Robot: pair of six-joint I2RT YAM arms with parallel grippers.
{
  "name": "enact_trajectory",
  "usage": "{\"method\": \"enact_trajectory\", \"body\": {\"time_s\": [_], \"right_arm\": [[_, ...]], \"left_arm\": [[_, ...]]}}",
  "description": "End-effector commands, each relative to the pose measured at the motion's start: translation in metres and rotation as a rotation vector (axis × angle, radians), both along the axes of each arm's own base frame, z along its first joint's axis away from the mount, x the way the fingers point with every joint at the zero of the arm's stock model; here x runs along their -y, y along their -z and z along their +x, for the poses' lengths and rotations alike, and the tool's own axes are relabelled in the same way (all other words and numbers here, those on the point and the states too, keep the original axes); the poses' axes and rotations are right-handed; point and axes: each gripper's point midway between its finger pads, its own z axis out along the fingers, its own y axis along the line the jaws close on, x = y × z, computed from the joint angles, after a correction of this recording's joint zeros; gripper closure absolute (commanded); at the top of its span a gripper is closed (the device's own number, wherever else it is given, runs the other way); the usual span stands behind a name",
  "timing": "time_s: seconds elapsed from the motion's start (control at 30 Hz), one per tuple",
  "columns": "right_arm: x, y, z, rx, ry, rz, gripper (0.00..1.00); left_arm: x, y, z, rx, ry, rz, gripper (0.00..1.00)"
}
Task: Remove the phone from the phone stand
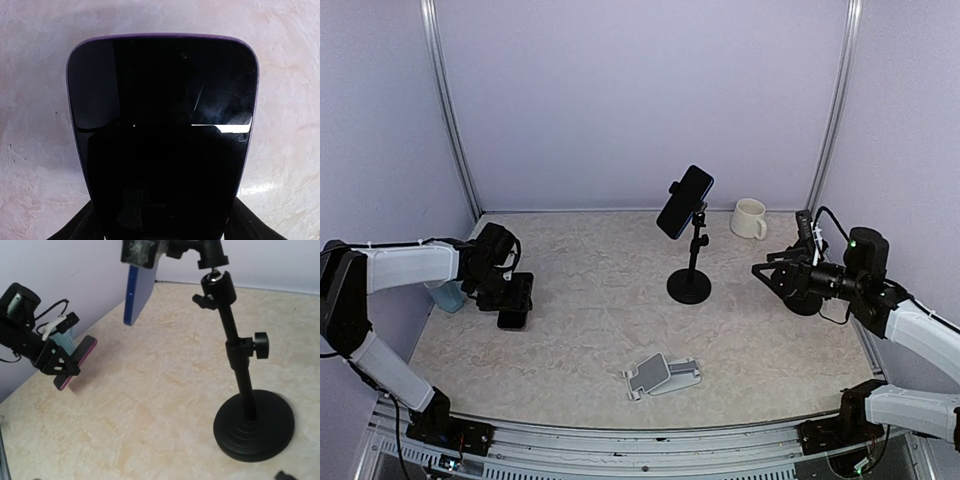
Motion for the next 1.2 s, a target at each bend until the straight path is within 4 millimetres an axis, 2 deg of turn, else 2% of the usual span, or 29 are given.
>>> {"method": "enact_trajectory", "body": {"time_s": [0.0,0.33,0.4,0.5,0.63,0.7,0.87,0.97,1.17], "right_arm": [[0.000,-0.002,0.001,0.011,-0.006,0.008,0.00],[0.001,-0.002,0.001,0.009,0.000,0.009,0.00],[0.001,-0.003,0.002,0.013,0.002,0.004,0.00],[0.001,-0.004,0.003,0.015,0.003,0.000,0.00],[0.001,-0.005,0.004,0.021,0.007,-0.008,0.00],[0.001,-0.007,0.004,0.025,0.008,-0.010,0.00],[0.001,-0.009,0.005,0.025,0.006,-0.011,0.00],[0.001,-0.008,0.005,0.022,0.003,-0.009,0.00],[0.000,-0.009,0.005,0.020,-0.004,0.000,0.00]], "left_arm": [[0.002,0.010,-0.003,-0.043,0.001,-0.007,0.55],[-0.001,0.041,-0.009,-0.131,0.012,0.038,0.53],[-0.002,0.046,-0.010,-0.142,0.014,0.045,0.44],[-0.003,0.047,-0.010,-0.146,0.016,0.055,0.27],[-0.001,0.043,-0.008,-0.133,0.026,0.051,0.11],[0.000,0.038,-0.006,-0.119,0.037,0.044,0.02],[0.009,0.016,0.001,-0.069,0.094,0.023,0.01],[0.025,-0.010,0.006,0.010,0.163,-0.042,0.01],[0.065,-0.076,0.009,0.233,0.341,-0.127,0.01]]}}
